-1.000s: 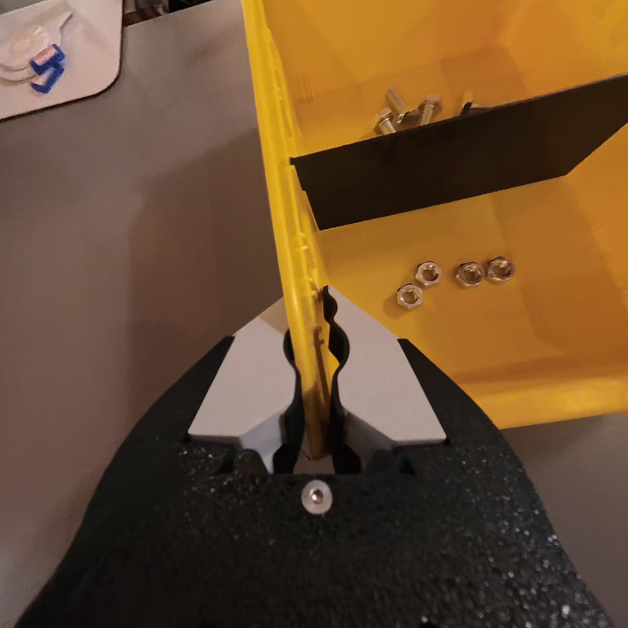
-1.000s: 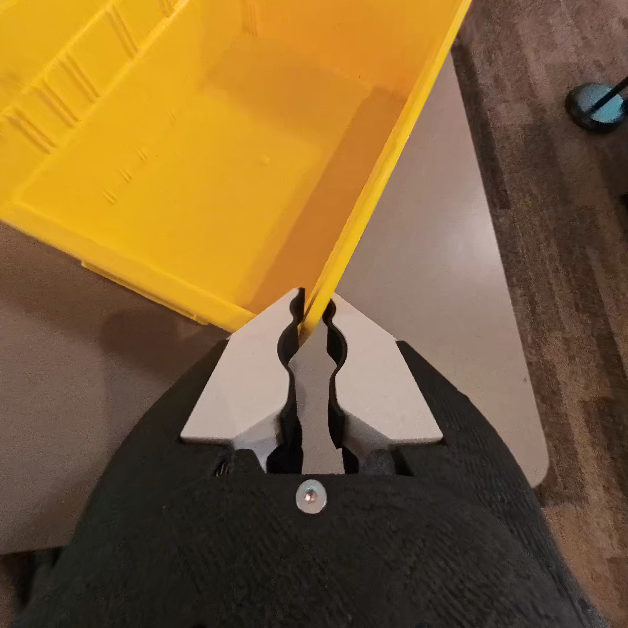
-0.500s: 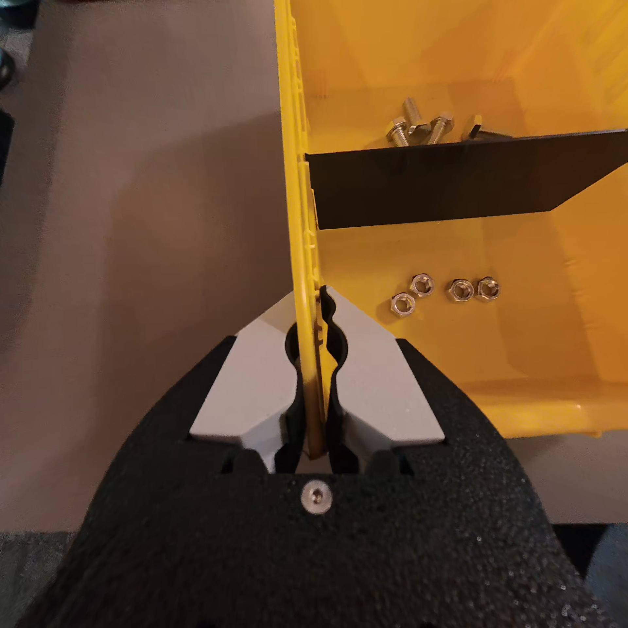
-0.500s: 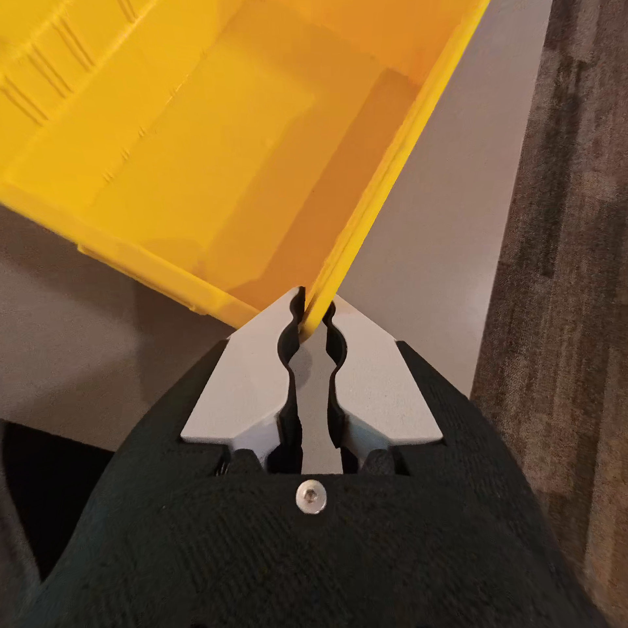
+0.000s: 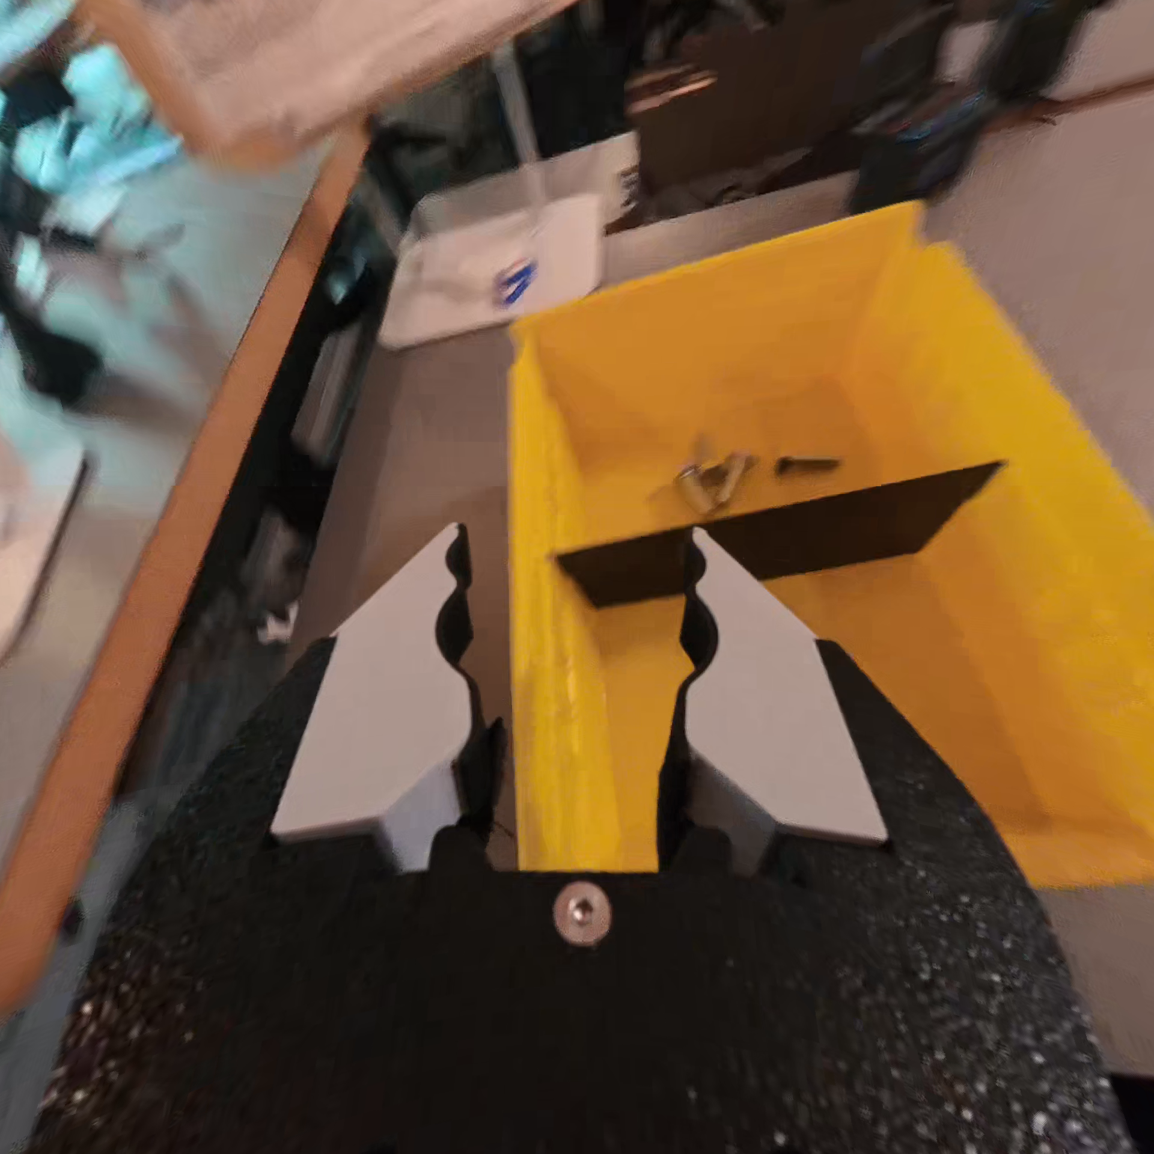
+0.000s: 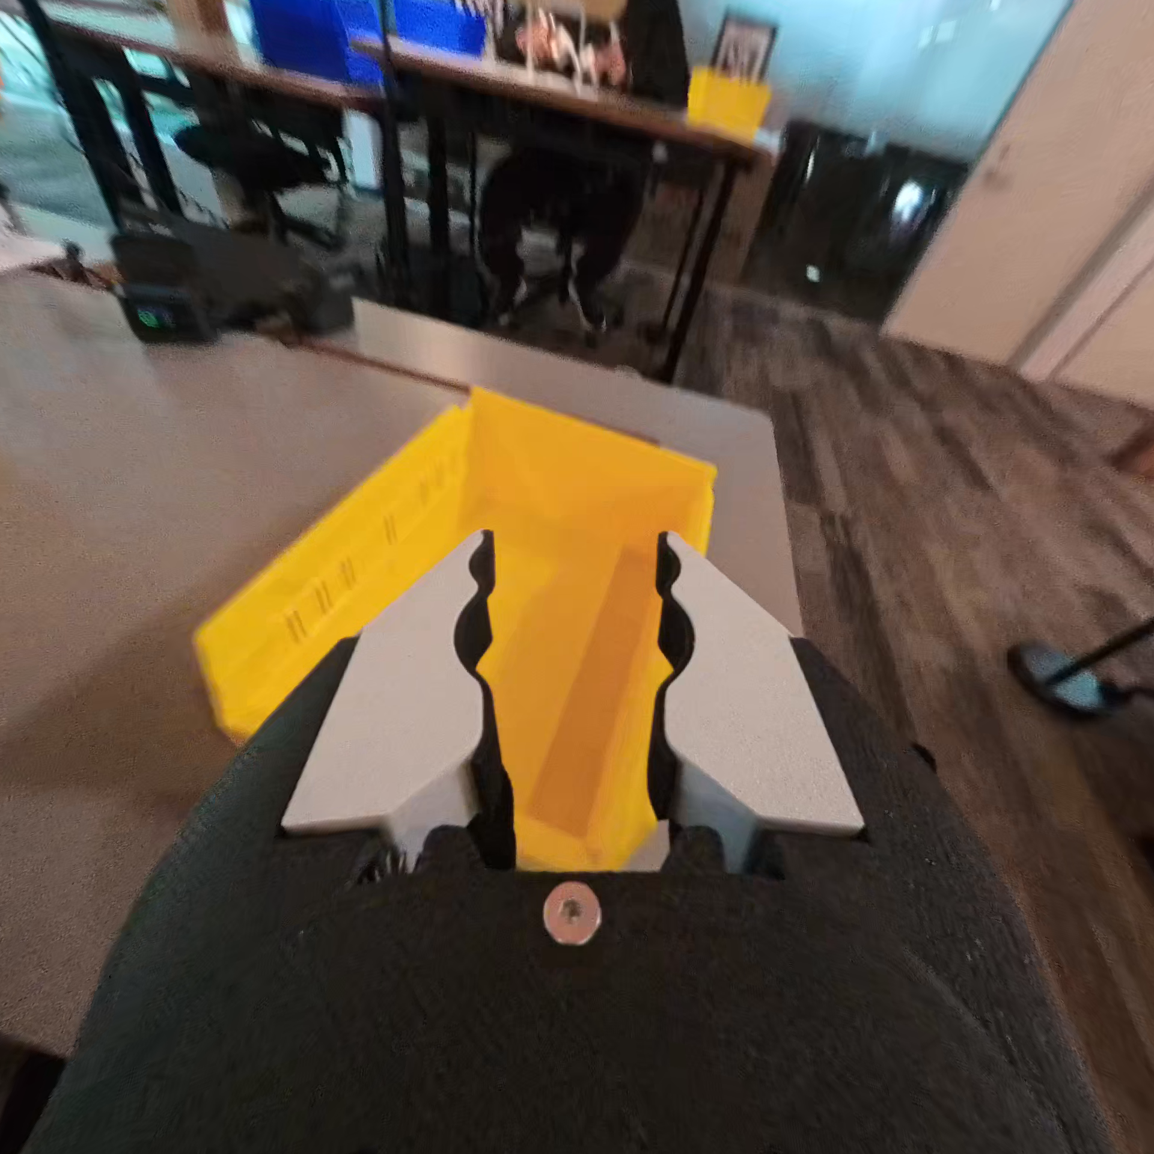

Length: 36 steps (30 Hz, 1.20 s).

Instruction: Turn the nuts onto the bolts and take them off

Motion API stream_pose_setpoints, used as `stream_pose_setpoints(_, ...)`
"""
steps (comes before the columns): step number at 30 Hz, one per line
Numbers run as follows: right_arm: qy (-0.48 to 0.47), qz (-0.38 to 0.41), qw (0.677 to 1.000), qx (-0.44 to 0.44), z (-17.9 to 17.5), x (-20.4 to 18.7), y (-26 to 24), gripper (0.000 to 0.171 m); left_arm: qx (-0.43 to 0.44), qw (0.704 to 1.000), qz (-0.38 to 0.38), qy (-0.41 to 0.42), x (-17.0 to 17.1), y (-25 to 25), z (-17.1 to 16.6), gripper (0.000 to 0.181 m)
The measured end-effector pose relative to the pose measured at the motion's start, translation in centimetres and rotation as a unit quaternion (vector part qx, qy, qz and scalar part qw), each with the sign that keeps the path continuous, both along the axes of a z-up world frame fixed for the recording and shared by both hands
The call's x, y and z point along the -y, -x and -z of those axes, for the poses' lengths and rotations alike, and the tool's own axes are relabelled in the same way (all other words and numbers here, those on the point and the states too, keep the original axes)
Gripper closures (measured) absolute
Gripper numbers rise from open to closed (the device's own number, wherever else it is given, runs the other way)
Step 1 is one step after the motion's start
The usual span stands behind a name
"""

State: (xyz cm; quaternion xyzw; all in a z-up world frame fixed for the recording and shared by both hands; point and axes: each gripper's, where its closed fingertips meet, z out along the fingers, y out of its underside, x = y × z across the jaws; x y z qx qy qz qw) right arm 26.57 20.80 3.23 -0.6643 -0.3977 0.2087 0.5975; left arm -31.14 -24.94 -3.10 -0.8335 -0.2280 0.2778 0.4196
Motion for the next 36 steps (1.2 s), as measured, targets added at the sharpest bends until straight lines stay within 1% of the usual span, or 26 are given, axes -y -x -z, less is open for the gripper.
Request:
stream_pose_setpoints(1,-0.031,-0.030,0.999,-0.014,-1.4,1.5,2.7,0.120,-0.023,0.998,0.056,0.033,-2.5,-0.6,-0.6,0.117)
stream_pose_setpoints(2,-0.049,-0.072,0.996,-0.023,-2.2,3.4,5.7,0.119,-0.046,0.988,0.125,0.077,-5.0,-1.4,-0.6,0.121)
stream_pose_setpoints(3,-0.054,-0.129,0.990,-0.038,-2.6,6.0,9.1,0.119,-0.069,0.968,0.202,0.129,-7.5,-2.2,0.0,0.125)
stream_pose_setpoints(5,-0.038,-0.246,0.966,-0.073,-2.2,11.7,15.2,0.119,-0.113,0.913,0.328,0.216,-11.5,-3.3,1.6,0.132)
stream_pose_setpoints(6,-0.026,-0.291,0.952,-0.090,-1.6,14.0,17.7,0.119,-0.112,0.882,0.382,0.252,-13.0,-3.7,2.9,0.135)
stream_pose_setpoints(7,-0.016,-0.324,0.941,-0.099,-0.6,15.9,19.9,0.119,-0.100,0.857,0.415,0.290,-13.9,-3.5,4.3,0.139)
stream_pose_setpoints(9,-0.005,-0.358,0.927,-0.109,2.1,17.8,23.5,0.116,-0.058,0.820,0.438,0.363,-14.8,-2.2,6.9,0.143)
stream_pose_setpoints(11,-0.010,-0.369,0.920,-0.129,4.4,18.2,25.9,0.115,-0.033,0.790,0.456,0.408,-15.6,-1.2,9.2,0.147)
stream_pose_setpoints(14,0.003,-0.346,0.925,-0.157,7.3,16.6,27.8,0.115,-0.009,0.751,0.477,0.456,-15.9,-0.8,12.3,0.148)
stream_pose_setpoints(18,0.044,-0.312,0.933,-0.172,9.5,13.9,28.0,0.113,0.001,0.714,0.495,0.496,-15.3,-1.1,14.1,0.144)
stream_pose_setpoints(20,0.019,-0.264,0.949,-0.173,9.5,11.8,27.5,0.114,-0.009,0.692,0.510,0.510,-14.9,-1.3,14.8,0.159)
stream_pose_setpoints(21,-0.001,-0.231,0.958,-0.168,9.5,10.6,27.1,0.117,-0.030,0.696,0.507,0.508,-15.3,-1.0,14.9,0.167)
stream_pose_setpoints(22,-0.017,-0.211,0.965,-0.158,9.6,9.7,26.8,0.120,-0.036,0.691,0.509,0.512,-15.2,-0.9,14.9,0.174)
stream_pose_setpoints(23,-0.029,-0.201,0.968,-0.149,9.7,9.1,26.7,0.122,-0.032,0.685,0.509,0.520,-14.9,-0.9,14.9,0.175)
stream_pose_setpoints(25,-0.055,-0.199,0.969,-0.135,9.8,8.8,26.6,0.125,-0.022,0.695,0.471,0.543,-14.2,0.0,14.4,0.174)
stream_pose_setpoints(26,-0.074,-0.199,0.969,-0.127,9.8,8.7,26.5,0.128,-0.043,0.712,0.447,0.540,-14.3,0.9,13.3,0.174)
stream_pose_setpoints(27,-0.093,-0.196,0.969,-0.121,9.8,8.7,26.5,0.129,-0.066,0.744,0.420,0.516,-14.9,1.4,11.5,0.174)
stream_pose_setpoints(28,-0.109,-0.197,0.967,-0.117,9.8,8.7,26.5,0.131,-0.083,0.787,0.395,0.467,-15.9,1.3,9.1,0.174)
stream_pose_setpoints(29,-0.120,-0.199,0.966,-0.116,9.7,8.9,26.5,0.133,-0.100,0.829,0.376,0.401,-17.1,0.4,6.3,0.174)
stream_pose_setpoints(30,-0.127,-0.201,0.964,-0.116,9.6,9.0,26.5,0.133,-0.117,0.861,0.367,0.333,-18.3,-1.1,3.3,0.174)
stream_pose_setpoints(31,-0.132,-0.203,0.963,-0.116,9.5,9.2,26.5,0.133,-0.127,0.878,0.370,0.276,-19.2,-3.2,0.9,0.174)
stream_pose_setpoints(32,-0.136,-0.205,0.963,-0.115,9.4,9.3,26.6,0.133,-0.124,0.884,0.383,0.237,-19.9,-5.7,-0.5,0.174)
stream_pose_setpoints(33,-0.140,-0.205,0.962,-0.112,9.4,9.4,26.6,0.133,-0.098,0.881,0.406,0.222,-20.5,-8.7,-0.6,0.174)
stream_pose_setpoints(34,-0.144,-0.205,0.962,-0.112,9.3,9.3,26.5,0.133,-0.037,0.868,0.440,0.228,-20.7,-12.2,0.6,0.174)
stream_pose_setpoints(35,-0.146,-0.205,0.961,-0.112,9.2,9.4,26.5,0.134,0.033,0.837,0.489,0.244,-20.5,-16.5,2.4,0.174)
stream_pose_setpoints(36,-0.146,-0.205,0.961,-0.113,9.1,9.4,26.4,0.134,0.071,0.797,0.540,0.260,-20.3,-20.4,4.1,0.174)
